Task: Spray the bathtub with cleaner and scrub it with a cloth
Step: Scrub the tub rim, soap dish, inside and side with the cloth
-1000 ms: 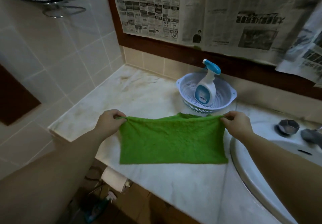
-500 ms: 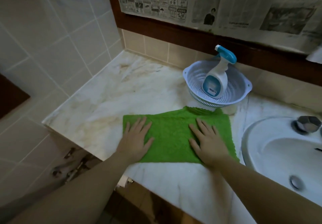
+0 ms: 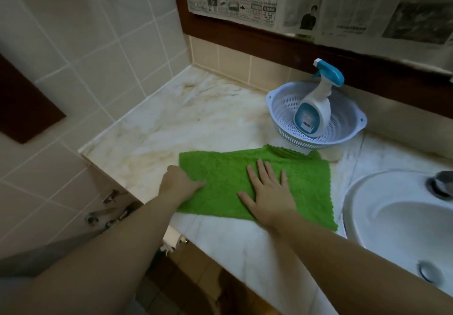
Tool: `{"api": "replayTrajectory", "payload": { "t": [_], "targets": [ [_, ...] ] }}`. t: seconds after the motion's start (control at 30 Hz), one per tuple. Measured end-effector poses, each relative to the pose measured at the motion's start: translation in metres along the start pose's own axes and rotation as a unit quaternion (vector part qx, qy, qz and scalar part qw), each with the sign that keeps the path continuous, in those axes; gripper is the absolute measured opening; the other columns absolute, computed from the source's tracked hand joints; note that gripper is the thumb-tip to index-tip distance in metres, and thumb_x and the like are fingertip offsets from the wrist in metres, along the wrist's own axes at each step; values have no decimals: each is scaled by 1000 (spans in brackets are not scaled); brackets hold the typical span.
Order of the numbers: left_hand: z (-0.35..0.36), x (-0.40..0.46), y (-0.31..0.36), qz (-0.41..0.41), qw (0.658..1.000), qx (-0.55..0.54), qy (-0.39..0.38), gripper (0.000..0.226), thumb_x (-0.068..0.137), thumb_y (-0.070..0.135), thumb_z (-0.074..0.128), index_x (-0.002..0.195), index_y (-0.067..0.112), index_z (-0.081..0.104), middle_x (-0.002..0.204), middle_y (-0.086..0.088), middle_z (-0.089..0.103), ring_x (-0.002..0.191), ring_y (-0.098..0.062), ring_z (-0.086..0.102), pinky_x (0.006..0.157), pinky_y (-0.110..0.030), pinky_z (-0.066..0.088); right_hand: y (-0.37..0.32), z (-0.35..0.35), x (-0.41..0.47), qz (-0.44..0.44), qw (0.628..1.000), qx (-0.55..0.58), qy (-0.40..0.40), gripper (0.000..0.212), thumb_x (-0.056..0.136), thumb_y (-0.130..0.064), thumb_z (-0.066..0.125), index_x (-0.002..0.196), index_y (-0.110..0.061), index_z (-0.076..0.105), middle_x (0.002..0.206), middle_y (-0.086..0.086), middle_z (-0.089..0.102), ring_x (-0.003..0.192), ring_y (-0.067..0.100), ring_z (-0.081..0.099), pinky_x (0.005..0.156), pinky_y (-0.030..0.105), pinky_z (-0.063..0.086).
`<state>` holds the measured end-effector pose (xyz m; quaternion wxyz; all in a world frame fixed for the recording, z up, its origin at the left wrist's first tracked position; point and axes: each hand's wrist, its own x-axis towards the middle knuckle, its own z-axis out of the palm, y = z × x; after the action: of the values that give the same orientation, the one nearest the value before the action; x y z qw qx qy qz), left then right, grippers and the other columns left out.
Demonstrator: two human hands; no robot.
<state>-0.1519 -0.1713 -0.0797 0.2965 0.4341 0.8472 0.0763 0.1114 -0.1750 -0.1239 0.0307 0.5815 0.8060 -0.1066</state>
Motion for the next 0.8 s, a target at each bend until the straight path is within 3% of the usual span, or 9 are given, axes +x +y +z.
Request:
{"api": "replayTrajectory", "payload": {
  "t": [0.1,0.17,0.23,0.3,0.43,0.53,0.6,0.7,0.8],
  "targets": [
    [-3,7,3,0,997,-69,-29,54,72,38,92,93,3,58,100,-17,68,89,-30,65,61,-36,48,2,-2,1,-8,1000,13,-8,86,95,-79,13,164,-33,-6,170,0,-19,157,20,-19,124,59,-8],
    [-7,4,7,21,990,-127,-53,40,75,26,90,98,6,65,105,-11,69,98,-32,67,74,-38,54,4,-5,3,-13,999,25,-18,86,95,-80,16,164,-33,-5,171,0,-18,157,20,-18,124,59,-8],
    [-15,-5,13,56,978,-175,-95,48,81,17,85,122,16,60,122,-3,63,104,-28,64,83,-37,55,7,-13,2,-23,997,64,-26,84,97,-77,22,165,-32,1,172,0,-11,158,20,-13,125,58,-7],
    [-19,-19,18,116,969,-182,-117,56,85,12,80,131,28,53,121,-3,64,98,-22,65,78,-33,53,10,-24,2,-30,993,118,3,77,101,-68,33,165,-28,14,172,3,8,159,23,1,127,56,0],
    [-15,-41,30,271,957,12,-106,83,87,19,75,155,41,33,150,5,49,117,-17,55,89,-27,45,-4,-61,17,-29,958,270,95,48,103,-49,52,141,-21,60,134,6,63,124,24,56,107,39,44],
    [-7,-46,31,301,947,30,-104,87,88,15,73,159,38,29,158,2,43,134,-21,49,102,-29,42,-28,-79,41,-28,920,389,44,45,98,-42,65,141,-28,60,123,3,64,112,17,61,103,35,47],
    [-7,-48,25,290,951,11,-102,86,88,16,74,158,38,29,153,3,47,129,-18,52,97,-27,44,-39,-80,56,-18,902,432,-19,47,95,-41,71,140,-32,61,116,-5,62,106,11,59,101,32,47],
    [-12,-47,8,265,958,-22,-103,78,84,21,78,144,41,34,122,5,58,93,-14,63,70,-30,50,-45,-72,72,-15,908,417,-34,16,91,-36,76,99,-22,78,85,-8,73,76,9,64,75,29,51],
    [-18,-39,-11,232,966,49,-103,43,81,33,81,113,30,52,100,3,60,84,-16,61,66,-37,48,-43,-66,78,-6,930,367,-13,14,92,-27,73,83,-17,72,76,-4,69,72,15,62,66,27,46]
  ]
}}
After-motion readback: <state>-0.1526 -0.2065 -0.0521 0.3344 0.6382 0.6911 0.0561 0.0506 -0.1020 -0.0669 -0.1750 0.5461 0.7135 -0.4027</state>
